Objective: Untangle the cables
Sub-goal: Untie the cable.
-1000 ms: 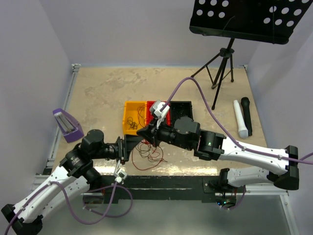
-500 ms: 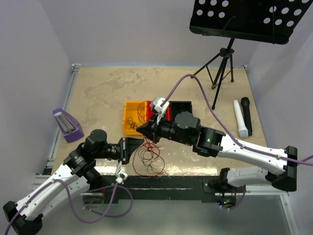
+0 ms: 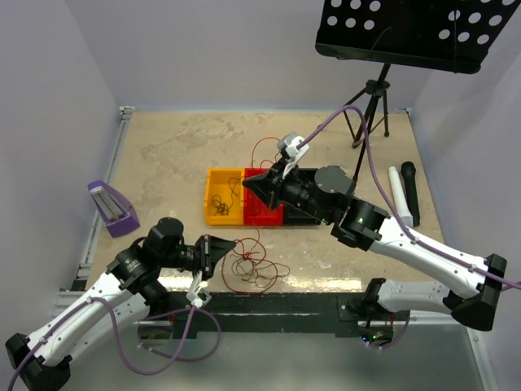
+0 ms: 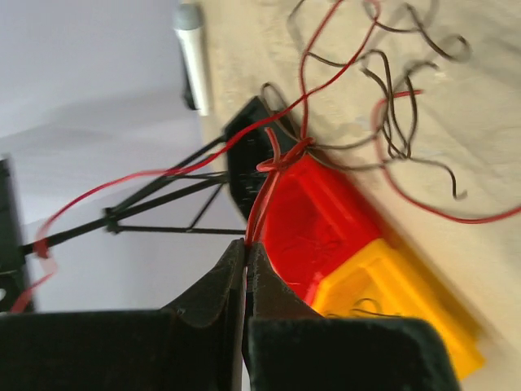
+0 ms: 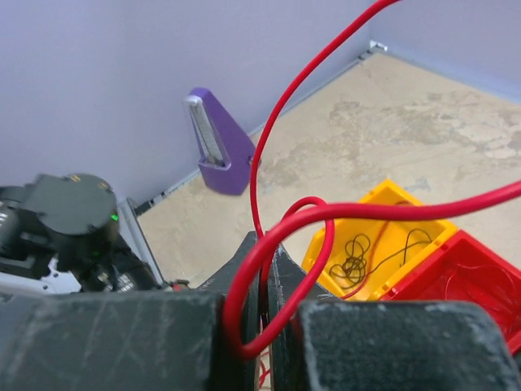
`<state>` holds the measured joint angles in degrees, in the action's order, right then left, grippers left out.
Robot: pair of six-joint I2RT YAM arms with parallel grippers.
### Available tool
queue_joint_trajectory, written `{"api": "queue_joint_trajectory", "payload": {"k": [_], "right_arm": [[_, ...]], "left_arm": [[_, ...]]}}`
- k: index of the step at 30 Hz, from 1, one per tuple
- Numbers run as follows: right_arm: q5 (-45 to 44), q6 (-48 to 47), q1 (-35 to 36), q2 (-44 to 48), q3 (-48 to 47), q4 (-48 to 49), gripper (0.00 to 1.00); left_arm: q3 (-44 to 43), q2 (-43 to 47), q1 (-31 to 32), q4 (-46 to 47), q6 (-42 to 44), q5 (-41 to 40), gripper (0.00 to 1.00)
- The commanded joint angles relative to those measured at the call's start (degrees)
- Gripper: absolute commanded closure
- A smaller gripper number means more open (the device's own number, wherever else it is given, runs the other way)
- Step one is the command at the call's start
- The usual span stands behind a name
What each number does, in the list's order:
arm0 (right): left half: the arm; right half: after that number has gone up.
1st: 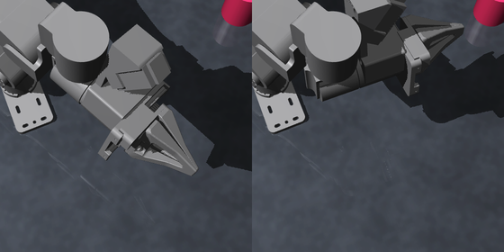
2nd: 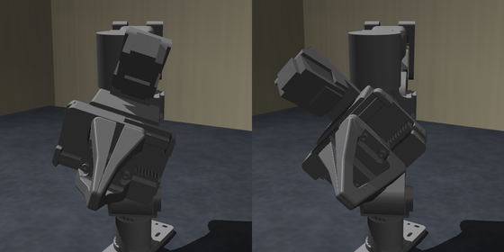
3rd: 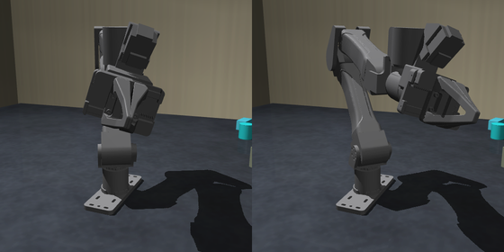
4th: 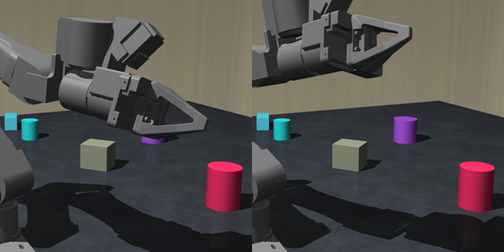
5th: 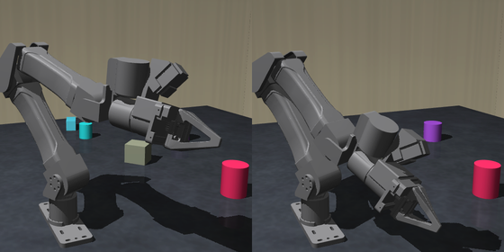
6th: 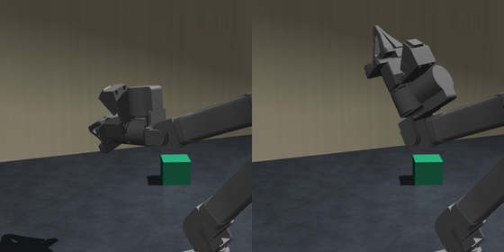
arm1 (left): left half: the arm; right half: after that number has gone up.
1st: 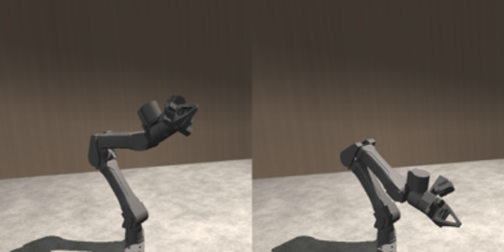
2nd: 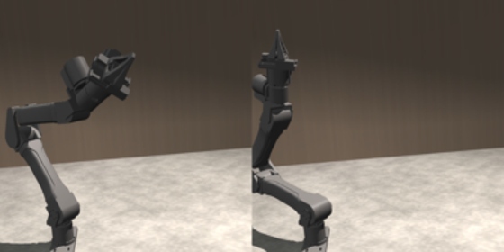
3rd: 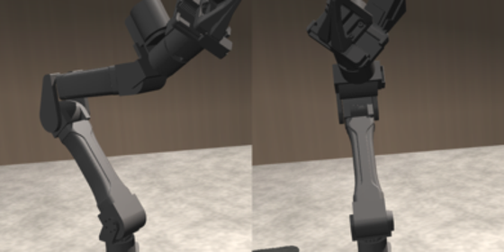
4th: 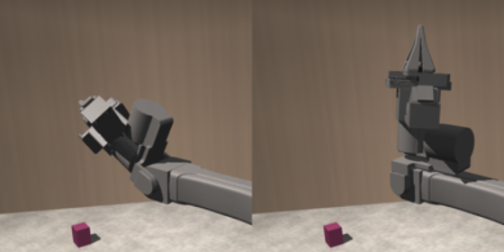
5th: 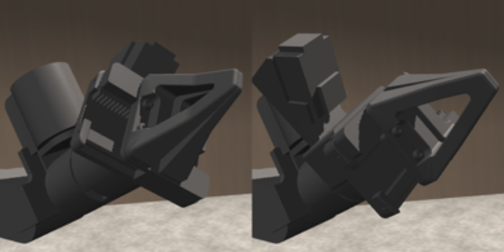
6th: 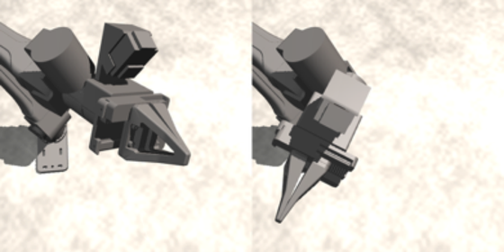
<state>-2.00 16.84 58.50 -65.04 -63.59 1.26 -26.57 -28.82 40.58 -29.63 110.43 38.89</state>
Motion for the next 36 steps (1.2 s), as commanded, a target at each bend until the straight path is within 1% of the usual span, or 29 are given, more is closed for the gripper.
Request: {"api": "queue_joint_trajectory", "payload": {"k": [1, 3, 11, 13, 17, 24, 26, 28, 31, 33, 36], "right_arm": [[-0.9, -1.0, -0.6, 3.8, -5.7, 2.1, 1.00], [-2.0, -1.6, -0.6, 4.2, -6.7, 1.1, 1.00], [-13.3, -4.1, -1.9, 2.3, -10.1, 1.3, 1.00], [-14.0, -5.4, -3.6, 0.8, -12.9, 0.4, 1.00], [-12.4, -7.6, -6.9, -1.4, -21.8, -1.1, 1.00], [-12.4, -10.6, -7.4, -5.5, -38.1, -6.4, 1.00], [-12.7, -11.6, -7.4, -6.1, -40.8, -7.0, 1.00], [-13.6, -11.8, -7.4, -6.6, -41.3, -6.9, 1.00], [-14.0, -11.5, -7.7, -7.8, -39.7, -6.7, 1.00], [-14.1, -10.6, -8.1, -8.8, -36.9, -5.7, 1.00], [-11.5, -8.7, -9.5, -11.0, -33.4, -4.2, 1.00]], "left_arm": [[-0.4, -2.1, 0.1, -10.5, 3.5, -2.9, 1.00], [0.4, -2.2, 0.1, -10.7, 3.6, -3.5, 1.00], [1.6, -3.3, 0.2, -6.9, -0.3, -4.2, 1.00], [2.5, -3.1, 0.1, -6.5, -0.6, -4.7, 1.00], [5.4, -1.7, 0.1, -6.0, 0.6, -5.4, 1.00], [8.7, -1.3, 0.1, -5.8, 3.3, -6.8, 1.00], [8.9, -1.3, 0.1, -5.1, 2.5, -6.6, 1.00], [8.7, -1.2, 0.1, -3.6, 1.1, -6.5, 1.00], [7.5, -1.9, 0.1, -0.2, -4.8, -6.1, 1.00], [5.2, -3.4, 0.1, 2.8, -12.0, -5.6, 1.00], [0.8, -6.9, 0.1, 6.6, -25.8, -5.4, 1.00]]}}
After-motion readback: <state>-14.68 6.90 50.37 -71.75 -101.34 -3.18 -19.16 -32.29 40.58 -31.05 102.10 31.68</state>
